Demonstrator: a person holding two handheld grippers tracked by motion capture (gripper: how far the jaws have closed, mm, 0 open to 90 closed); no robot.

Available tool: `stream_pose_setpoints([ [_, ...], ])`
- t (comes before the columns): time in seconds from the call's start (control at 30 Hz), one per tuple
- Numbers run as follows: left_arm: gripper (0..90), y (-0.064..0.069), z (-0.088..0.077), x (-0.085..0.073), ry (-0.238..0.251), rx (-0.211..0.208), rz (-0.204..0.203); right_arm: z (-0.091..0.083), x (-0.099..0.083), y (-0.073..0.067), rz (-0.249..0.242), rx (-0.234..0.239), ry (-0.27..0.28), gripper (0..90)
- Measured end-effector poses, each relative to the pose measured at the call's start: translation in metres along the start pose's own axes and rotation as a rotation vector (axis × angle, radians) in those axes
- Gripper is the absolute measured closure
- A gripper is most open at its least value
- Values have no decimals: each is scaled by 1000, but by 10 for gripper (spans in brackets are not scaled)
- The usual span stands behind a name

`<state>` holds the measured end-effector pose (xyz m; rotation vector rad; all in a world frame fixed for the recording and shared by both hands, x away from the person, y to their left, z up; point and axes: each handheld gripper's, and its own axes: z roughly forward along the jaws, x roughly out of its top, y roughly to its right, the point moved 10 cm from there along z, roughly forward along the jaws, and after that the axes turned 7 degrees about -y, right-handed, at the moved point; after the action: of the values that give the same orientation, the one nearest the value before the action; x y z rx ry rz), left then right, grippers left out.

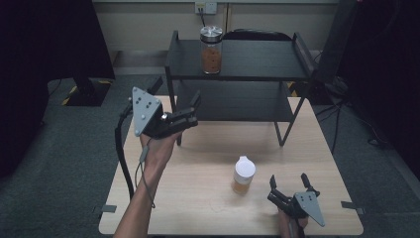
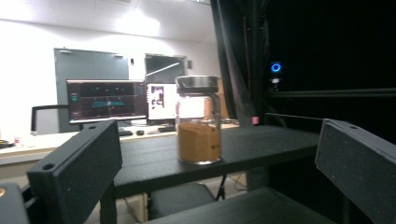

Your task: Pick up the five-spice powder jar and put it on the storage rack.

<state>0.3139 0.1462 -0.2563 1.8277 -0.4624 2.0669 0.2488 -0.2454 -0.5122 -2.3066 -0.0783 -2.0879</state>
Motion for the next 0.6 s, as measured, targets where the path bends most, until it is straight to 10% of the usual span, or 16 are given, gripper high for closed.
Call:
stream_pose_setpoints([
  [0.13,0,6,-14,-15,-11,-26,3,0,0,0,0,-1,0,0],
  [0.6,0,9,-61,-108,-74,76,-50,0,0,0,0,-2,0,0],
])
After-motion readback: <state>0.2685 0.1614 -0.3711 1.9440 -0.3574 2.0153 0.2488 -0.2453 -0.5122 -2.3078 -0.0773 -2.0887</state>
